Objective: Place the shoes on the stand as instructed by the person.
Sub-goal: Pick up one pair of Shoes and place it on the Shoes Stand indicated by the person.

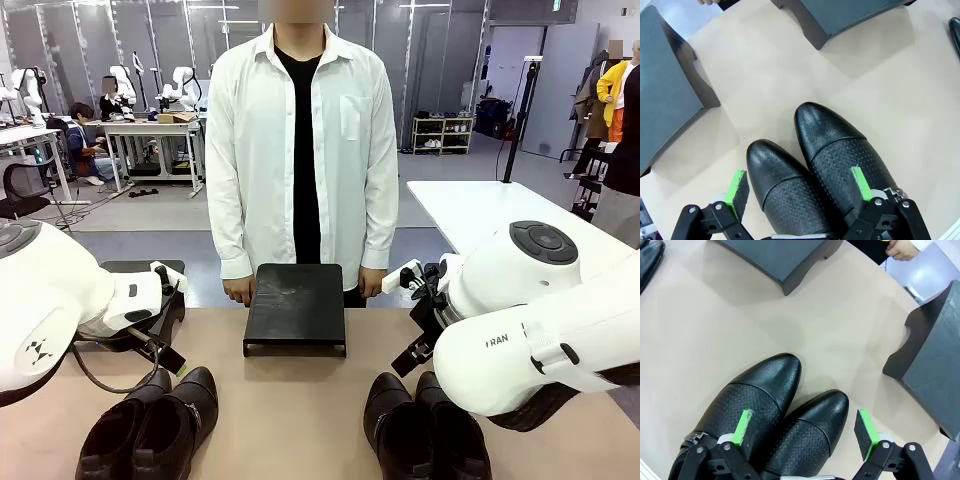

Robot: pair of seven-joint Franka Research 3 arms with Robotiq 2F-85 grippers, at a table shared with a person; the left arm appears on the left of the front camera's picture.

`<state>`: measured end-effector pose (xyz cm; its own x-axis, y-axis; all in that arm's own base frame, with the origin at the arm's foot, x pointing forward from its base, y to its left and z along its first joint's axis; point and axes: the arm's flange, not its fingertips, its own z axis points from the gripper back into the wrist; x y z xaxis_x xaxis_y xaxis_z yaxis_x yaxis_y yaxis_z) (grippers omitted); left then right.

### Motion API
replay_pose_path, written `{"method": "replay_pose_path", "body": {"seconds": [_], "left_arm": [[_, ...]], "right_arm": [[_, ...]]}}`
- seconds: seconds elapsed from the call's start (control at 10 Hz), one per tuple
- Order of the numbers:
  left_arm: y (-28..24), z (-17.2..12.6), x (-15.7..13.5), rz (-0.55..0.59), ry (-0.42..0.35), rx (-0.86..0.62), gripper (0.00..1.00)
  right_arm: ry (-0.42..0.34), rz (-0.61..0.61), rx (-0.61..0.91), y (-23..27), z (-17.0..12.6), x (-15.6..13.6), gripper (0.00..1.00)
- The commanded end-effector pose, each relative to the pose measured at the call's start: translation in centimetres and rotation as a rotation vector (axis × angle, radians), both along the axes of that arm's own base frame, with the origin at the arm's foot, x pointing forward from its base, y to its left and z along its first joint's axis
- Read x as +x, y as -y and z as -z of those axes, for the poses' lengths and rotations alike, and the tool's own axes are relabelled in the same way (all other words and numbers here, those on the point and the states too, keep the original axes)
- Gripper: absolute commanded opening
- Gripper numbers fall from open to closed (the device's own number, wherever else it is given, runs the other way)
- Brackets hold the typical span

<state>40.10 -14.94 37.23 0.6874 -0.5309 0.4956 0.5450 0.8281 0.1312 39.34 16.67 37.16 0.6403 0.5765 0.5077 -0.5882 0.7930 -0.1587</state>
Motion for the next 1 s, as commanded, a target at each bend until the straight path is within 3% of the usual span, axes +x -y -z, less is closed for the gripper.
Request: {"method": "replay_pose_path", "body": {"seconds": [0.0, 0.9], "left_arm": [[0.04, 0.00, -0.01, 0.001, 0.000, 0.000, 1.00], [0.04, 0.00, -0.01, 0.001, 0.000, 0.000, 1.00]], "right_arm": [[0.000, 0.000, 0.000, 0.00, 0.00, 0.00, 1.00], [0.000, 0.000, 0.000, 0.00, 0.00, 0.00, 1.00]]}}
